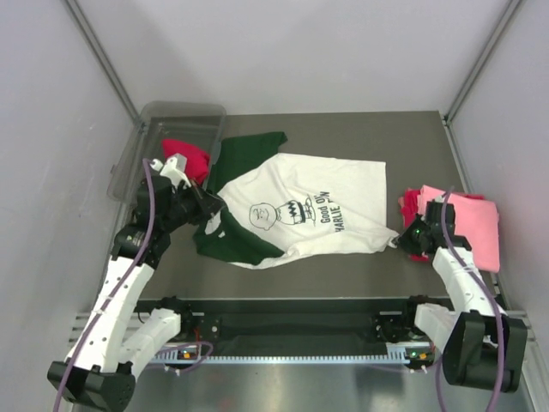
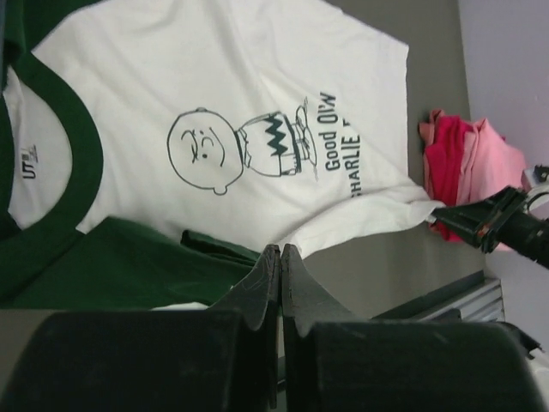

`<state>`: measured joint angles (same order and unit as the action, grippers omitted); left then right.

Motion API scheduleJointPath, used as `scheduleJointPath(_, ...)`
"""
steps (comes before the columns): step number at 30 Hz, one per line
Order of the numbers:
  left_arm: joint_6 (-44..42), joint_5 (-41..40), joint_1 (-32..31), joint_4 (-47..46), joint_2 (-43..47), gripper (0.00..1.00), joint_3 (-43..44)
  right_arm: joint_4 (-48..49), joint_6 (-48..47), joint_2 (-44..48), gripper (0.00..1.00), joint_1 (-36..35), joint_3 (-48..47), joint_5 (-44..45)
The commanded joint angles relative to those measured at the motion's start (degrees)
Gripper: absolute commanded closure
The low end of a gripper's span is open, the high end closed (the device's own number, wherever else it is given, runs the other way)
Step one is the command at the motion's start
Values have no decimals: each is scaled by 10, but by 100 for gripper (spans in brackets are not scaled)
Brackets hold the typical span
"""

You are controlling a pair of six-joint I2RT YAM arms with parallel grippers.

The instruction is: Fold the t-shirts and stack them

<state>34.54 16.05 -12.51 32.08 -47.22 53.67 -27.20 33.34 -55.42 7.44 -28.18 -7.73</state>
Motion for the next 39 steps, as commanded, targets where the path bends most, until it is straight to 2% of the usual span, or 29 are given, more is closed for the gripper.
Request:
scheduleJointPath(1, 10, 7, -28, -46, 7, 100, -23, 36, 2, -22, 100, 35, -35, 38)
scheduleJointPath(6, 32, -63, -121, -88, -1, 100, -72, 30, -46, -61, 100, 141, -78, -20)
scheduleJointPath(10, 38, -83, -144, -99, -9, 100, -88, 22, -64, -86, 100, 179, -113, -39)
scheduleJointPath(18, 47, -78, -153, -82, 17, 100, -88, 37, -60, -38, 100, 202, -83, -49)
scheduleJointPath(24, 50, -69, -164, 4, 47, 100, -35, 25, -81, -36, 100, 201, -61, -83)
scheduleJointPath(27, 54, -74, -166, 37, 69, 100, -12, 21, -86, -33, 100, 181, -53, -90)
scheduleJointPath(33, 62, -74, -167, 152, 89, 100, 82, 13, -73, -51, 100, 45, -56, -70)
scheduleJointPath(36, 64, -108, -167, 205, 110, 100, 128, -5, -57, -23, 100, 11, -56, -42)
scheduleJointPath(39, 60, -130, -167, 241, 116, 100, 165, -40, -58, 25, 100, 8, -54, -17)
